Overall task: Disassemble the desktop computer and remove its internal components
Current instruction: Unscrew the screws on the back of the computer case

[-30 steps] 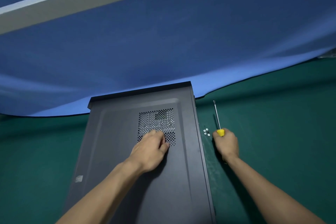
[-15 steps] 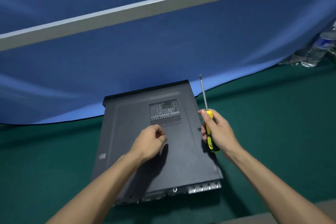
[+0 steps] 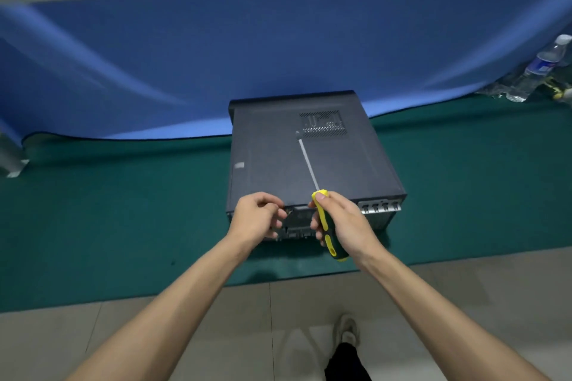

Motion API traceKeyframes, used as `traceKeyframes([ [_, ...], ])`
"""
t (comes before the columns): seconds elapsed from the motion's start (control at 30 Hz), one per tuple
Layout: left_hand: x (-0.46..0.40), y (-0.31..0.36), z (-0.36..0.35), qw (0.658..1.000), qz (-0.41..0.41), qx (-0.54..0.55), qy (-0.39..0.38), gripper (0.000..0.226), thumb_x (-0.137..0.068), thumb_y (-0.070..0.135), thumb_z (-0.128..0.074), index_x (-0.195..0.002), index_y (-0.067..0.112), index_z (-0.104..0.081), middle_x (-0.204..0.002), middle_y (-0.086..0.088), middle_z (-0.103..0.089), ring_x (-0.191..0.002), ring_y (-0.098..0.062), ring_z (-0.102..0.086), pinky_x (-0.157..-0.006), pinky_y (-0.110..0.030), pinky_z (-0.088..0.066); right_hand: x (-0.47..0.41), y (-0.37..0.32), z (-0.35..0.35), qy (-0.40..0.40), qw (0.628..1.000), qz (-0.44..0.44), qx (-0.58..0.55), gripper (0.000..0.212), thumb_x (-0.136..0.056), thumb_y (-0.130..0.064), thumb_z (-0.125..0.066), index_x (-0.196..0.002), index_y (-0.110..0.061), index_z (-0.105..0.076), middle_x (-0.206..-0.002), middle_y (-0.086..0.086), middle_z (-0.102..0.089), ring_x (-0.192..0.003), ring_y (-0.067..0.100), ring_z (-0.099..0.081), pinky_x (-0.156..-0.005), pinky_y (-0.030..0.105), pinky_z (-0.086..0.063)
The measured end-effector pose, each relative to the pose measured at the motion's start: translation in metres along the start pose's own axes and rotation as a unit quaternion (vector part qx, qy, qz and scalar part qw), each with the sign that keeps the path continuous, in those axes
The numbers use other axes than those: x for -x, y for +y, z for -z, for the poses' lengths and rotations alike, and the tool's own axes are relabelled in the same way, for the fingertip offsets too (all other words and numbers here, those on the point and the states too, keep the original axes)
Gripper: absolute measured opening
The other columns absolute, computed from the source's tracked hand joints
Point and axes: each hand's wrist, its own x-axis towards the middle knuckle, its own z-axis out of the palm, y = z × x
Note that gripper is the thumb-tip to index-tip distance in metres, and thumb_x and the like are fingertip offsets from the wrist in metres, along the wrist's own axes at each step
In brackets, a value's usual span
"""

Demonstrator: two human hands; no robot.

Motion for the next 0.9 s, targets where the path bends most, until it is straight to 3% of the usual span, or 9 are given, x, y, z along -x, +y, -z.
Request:
traceKeyframes([
  [0.23,0.011,-0.059,-0.003,0.994,0.066,0.084,-0.004,0.031,-0.089,-0.009,-0.038,-0.085,0.007,-0.064,-0.08,-0.008,-0.07,-0.069,-0.016,-0.064,-0.058,-0.024,-0.055,0.019,0.061,-0.028,-0.024,0.996,-0.052,0.064,0.023,-0.097,-0.03,-0.049,-0.084,-0.016,-0.062,-0.06,0.0,-0.059,-0.048,0.013,-0.05,-0.047,0.019,-0.041],
  [0.43,-0.001,-0.1,-0.014,0.978,0.119,0.169,0.0,0.032,-0.085,-0.013,-0.035,-0.096,0.001,-0.062,-0.089,-0.015,-0.07,-0.081,-0.028,-0.068,-0.08,-0.041,-0.056,0.017,0.117,-0.037,-0.03,0.991,-0.111,0.076,0.021,-0.096,-0.032,-0.051,-0.082,-0.02,-0.063,-0.06,-0.002,-0.059,-0.045,0.009,-0.049,-0.044,0.016,-0.039],
  [0.6,-0.009,-0.12,-0.017,0.966,0.157,0.204,-0.012,0.03,-0.09,0.0,-0.032,-0.109,0.003,-0.056,-0.096,-0.018,-0.07,-0.082,-0.027,-0.069,-0.065,-0.031,-0.058,0.013,0.151,-0.043,-0.038,0.982,-0.171,0.066,0.024,-0.096,-0.033,-0.05,-0.085,-0.014,-0.061,-0.061,-0.001,-0.058,-0.045,0.011,-0.048,-0.047,0.022,-0.038],
  [0.7,-0.015,-0.13,-0.02,0.967,0.173,0.188,-0.015,0.019,-0.096,0.012,-0.043,-0.107,0.004,-0.056,-0.09,-0.016,-0.07,-0.073,-0.023,-0.068,-0.056,-0.027,-0.057,0.01,0.167,-0.047,-0.032,0.977,-0.198,0.07,0.025,-0.096,-0.034,-0.049,-0.082,-0.016,-0.06,-0.061,-0.002,-0.058,-0.045,0.012,-0.047,-0.045,0.02,-0.037],
  [0.9,-0.029,-0.148,-0.031,0.977,0.183,0.107,-0.025,0.023,-0.095,0.0,-0.047,-0.117,0.005,-0.048,-0.079,-0.011,-0.069,-0.056,-0.017,-0.066,-0.051,-0.026,-0.056,0.005,0.19,-0.059,-0.007,0.969,-0.245,0.019,0.03,-0.098,-0.035,-0.046,-0.08,-0.014,-0.056,-0.059,0.0,-0.058,-0.044,0.014,-0.047,-0.048,0.025,-0.039],
])
